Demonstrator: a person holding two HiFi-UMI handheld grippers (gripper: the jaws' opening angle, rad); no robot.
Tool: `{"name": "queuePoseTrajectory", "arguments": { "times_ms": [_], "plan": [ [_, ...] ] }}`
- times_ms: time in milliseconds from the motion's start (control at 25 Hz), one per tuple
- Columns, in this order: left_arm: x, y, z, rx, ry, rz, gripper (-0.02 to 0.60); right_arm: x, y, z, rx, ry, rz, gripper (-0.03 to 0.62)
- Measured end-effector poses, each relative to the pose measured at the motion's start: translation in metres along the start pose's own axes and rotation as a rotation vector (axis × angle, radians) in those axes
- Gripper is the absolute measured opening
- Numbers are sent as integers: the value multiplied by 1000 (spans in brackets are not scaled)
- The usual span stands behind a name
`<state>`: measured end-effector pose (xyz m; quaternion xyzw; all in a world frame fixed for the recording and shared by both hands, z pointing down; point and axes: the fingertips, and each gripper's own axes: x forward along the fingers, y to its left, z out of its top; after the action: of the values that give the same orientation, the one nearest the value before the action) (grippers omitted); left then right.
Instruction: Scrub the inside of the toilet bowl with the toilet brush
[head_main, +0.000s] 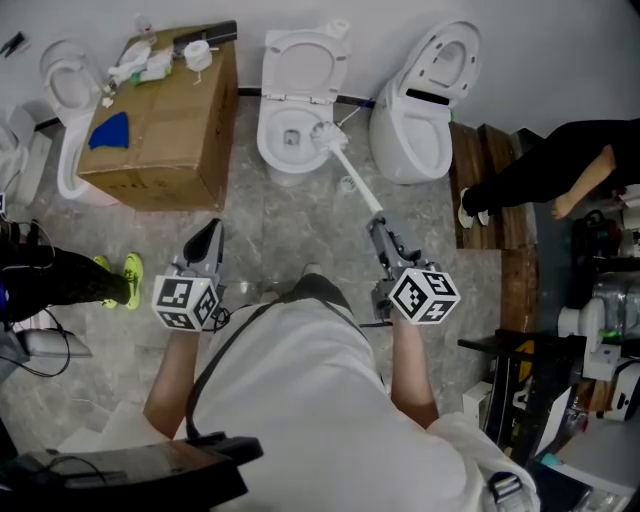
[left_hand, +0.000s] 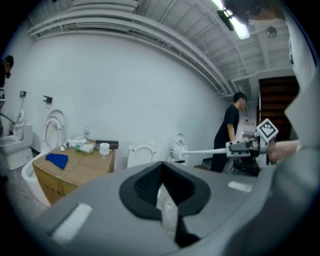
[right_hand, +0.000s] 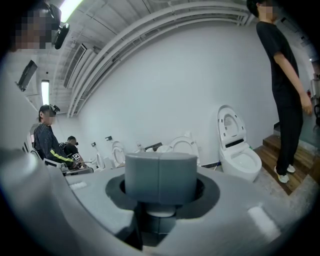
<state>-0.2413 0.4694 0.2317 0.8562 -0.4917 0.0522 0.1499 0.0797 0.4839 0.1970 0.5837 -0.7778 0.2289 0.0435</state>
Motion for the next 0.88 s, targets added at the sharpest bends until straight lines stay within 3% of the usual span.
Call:
{"name": "queuePoseTrajectory", "arguments": {
  "times_ms": [480,880],
  "plan": [
    [10,12,1,-7,-5,4,-12,31,4,3,-18,22,34,150],
    [62,23,15,9,-1,29,-11,79,-27,24,-15,18,61,150]
  ]
}}
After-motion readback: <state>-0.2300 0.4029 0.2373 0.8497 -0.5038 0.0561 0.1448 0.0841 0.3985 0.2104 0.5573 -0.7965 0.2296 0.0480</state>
